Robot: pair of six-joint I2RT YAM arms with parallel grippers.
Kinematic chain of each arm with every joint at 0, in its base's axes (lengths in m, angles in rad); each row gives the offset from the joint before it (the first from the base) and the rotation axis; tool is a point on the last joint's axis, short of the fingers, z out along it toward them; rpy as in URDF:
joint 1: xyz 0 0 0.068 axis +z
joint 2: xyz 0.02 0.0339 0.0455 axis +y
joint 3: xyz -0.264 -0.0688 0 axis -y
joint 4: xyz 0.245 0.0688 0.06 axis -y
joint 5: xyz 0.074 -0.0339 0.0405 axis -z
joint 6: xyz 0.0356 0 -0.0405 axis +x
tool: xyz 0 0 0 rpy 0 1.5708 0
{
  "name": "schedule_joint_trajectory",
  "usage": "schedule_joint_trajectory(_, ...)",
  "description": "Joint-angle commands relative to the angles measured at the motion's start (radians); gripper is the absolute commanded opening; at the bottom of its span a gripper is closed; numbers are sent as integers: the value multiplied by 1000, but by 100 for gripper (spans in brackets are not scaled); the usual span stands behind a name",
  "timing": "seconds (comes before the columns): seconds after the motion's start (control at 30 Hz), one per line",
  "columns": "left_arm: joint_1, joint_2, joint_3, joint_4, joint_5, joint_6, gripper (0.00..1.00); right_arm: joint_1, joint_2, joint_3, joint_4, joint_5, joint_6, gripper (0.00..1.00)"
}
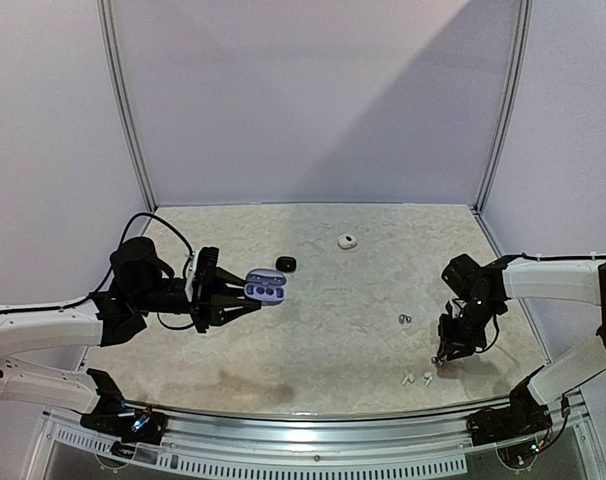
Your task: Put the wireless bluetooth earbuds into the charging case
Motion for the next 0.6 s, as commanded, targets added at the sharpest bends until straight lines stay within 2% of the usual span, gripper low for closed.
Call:
schedule_joint_trajectory(0.0,5,-13,8,-23,0,14,0,10,19,-22,27,-35,20,22)
schedule_joint_trajectory(0.3,11,-9,15,-30,3,19,0,45,44,-6,19,-40,44,17)
schedule_joint_trajectory(0.57,16,-11,15,-25,7,21,0,61,64,18,-30,-1,54,19)
